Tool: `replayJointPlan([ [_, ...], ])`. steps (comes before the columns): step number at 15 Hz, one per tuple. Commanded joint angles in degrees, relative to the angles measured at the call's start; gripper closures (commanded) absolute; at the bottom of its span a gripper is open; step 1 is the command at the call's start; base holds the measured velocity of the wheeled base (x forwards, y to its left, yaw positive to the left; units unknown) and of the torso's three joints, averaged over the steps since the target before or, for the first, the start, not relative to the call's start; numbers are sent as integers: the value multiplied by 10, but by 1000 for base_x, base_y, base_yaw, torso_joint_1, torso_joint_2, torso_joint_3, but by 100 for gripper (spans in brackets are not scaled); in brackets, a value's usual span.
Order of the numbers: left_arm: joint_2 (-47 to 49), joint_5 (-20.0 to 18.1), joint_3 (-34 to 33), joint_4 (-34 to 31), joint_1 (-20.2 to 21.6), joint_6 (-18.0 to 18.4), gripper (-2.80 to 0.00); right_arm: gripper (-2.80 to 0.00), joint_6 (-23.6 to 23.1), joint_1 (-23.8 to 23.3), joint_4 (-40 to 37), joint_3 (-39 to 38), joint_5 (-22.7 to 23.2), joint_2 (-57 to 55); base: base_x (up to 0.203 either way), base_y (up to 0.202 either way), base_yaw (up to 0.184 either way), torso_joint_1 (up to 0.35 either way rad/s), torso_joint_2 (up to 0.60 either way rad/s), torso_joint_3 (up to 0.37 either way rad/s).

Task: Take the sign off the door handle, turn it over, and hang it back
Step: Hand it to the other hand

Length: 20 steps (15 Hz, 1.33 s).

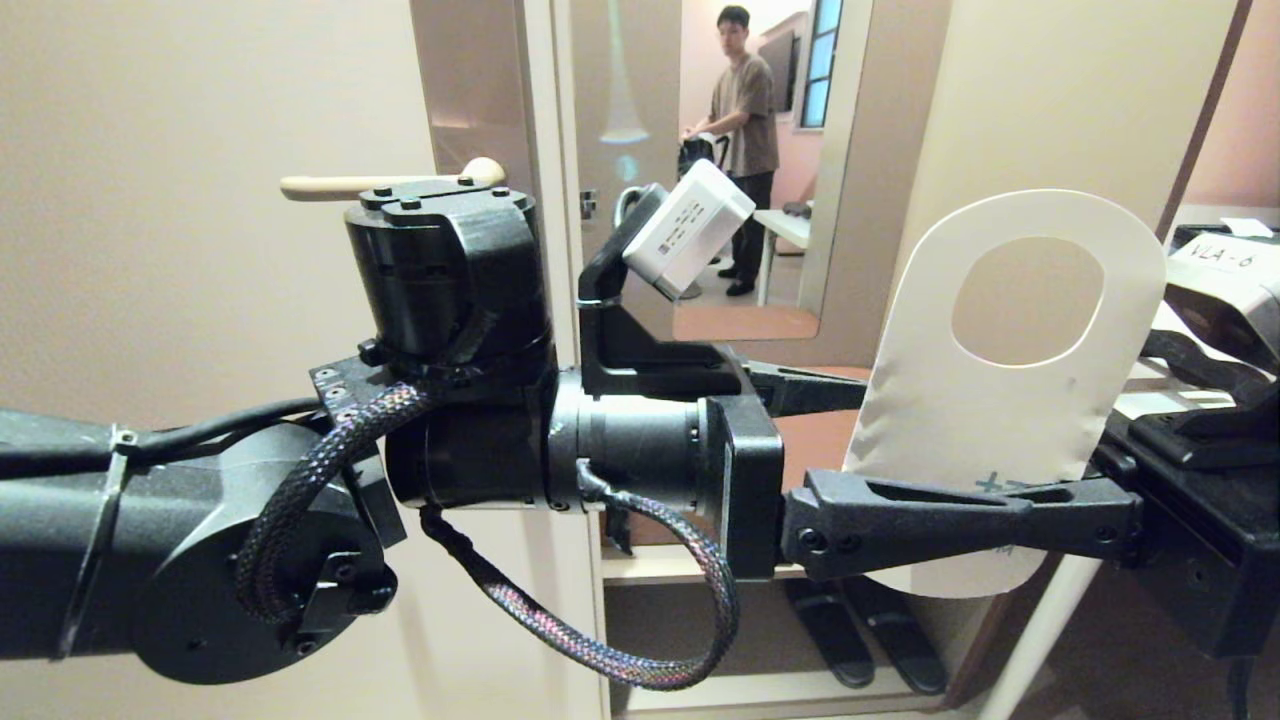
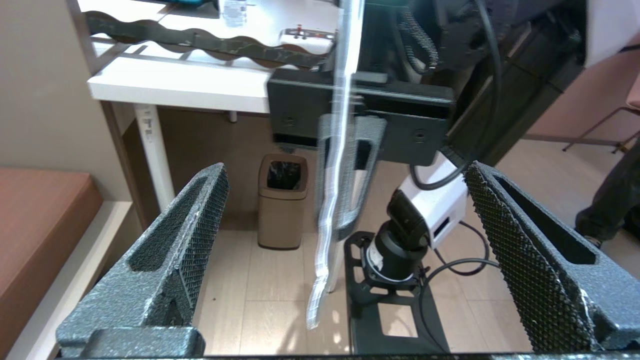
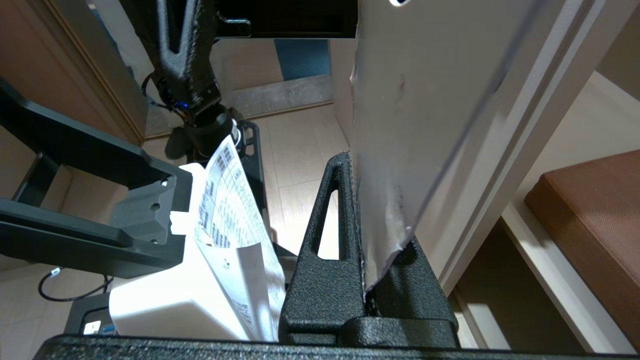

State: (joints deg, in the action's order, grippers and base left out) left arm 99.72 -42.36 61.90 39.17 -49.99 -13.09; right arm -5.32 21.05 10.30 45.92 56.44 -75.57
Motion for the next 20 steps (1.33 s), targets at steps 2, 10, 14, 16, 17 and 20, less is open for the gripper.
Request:
replayJointPlan([
  [2, 3, -2, 4, 3, -4, 0, -280, 0, 0, 2, 1, 0, 3, -4, 0, 0, 0, 0, 0, 0],
  [10, 14, 0, 22, 3, -13, -2, -280, 0, 2, 38, 53, 1, -12, -34, 0, 0, 0, 0, 0, 0],
  [14, 18, 1, 22, 3, -13, -1, -280, 0, 1, 42, 53, 2, -15, -34, 0, 0, 0, 0, 0, 0],
  [16, 25, 1, 22, 13, -13, -2, -280, 0, 1, 42, 54, 3, -15, -33, 0, 0, 0, 0, 0, 0],
  [17, 29, 1, 22, 19, -13, -2, -280, 0, 1, 42, 54, 3, -15, -32, 0, 0, 0, 0, 0, 0],
  [20, 36, 2, 23, 23, -13, -3, -280, 0, 1, 42, 53, 3, -15, -29, 0, 0, 0, 0, 0, 0],
])
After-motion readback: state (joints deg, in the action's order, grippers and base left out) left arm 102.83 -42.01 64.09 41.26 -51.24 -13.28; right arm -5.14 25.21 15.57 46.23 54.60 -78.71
